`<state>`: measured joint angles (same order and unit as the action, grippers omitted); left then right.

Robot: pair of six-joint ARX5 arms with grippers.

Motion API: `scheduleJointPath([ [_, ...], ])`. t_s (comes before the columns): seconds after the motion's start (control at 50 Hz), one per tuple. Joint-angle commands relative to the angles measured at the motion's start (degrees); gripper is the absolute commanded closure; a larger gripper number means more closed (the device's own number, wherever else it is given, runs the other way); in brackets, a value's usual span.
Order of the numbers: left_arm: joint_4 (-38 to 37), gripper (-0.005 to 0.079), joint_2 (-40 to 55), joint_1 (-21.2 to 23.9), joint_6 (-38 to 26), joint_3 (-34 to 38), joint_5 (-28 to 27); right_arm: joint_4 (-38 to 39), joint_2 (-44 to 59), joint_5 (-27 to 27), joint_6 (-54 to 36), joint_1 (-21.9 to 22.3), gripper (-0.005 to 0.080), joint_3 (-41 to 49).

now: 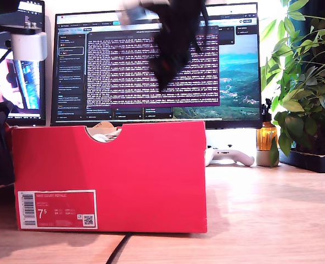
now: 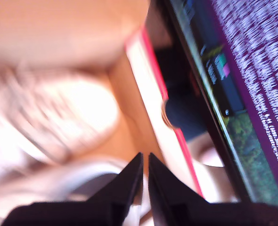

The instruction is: Pack the white shoes by picking the first shoe and placing it inside the red shoebox, left side, then picking and rotating the second shoe and placing it in the shoebox

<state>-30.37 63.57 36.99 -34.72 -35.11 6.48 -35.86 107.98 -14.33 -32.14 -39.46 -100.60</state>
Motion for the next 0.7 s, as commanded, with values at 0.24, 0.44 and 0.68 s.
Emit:
scheduleJointPath([
  [0.24,0.7,0.0762,0.6,0.0,1.5,0.1,-1.7,-10.6,-1.3,-0.2,9.7,-0.6,0.0760,-2.2],
  [0.44,-4.1,0.0762,-0.5,0.0,5.4,0.0,-1.6,-11.6,-1.3,-0.1,13.9,1.3,0.0760,-2.2],
  [0.68,-9.1,0.0761,-6.0,0.0,7.2,0.0,-2.7,-12.7,-1.3,0.9,16.4,5.7,0.0760,-2.2],
])
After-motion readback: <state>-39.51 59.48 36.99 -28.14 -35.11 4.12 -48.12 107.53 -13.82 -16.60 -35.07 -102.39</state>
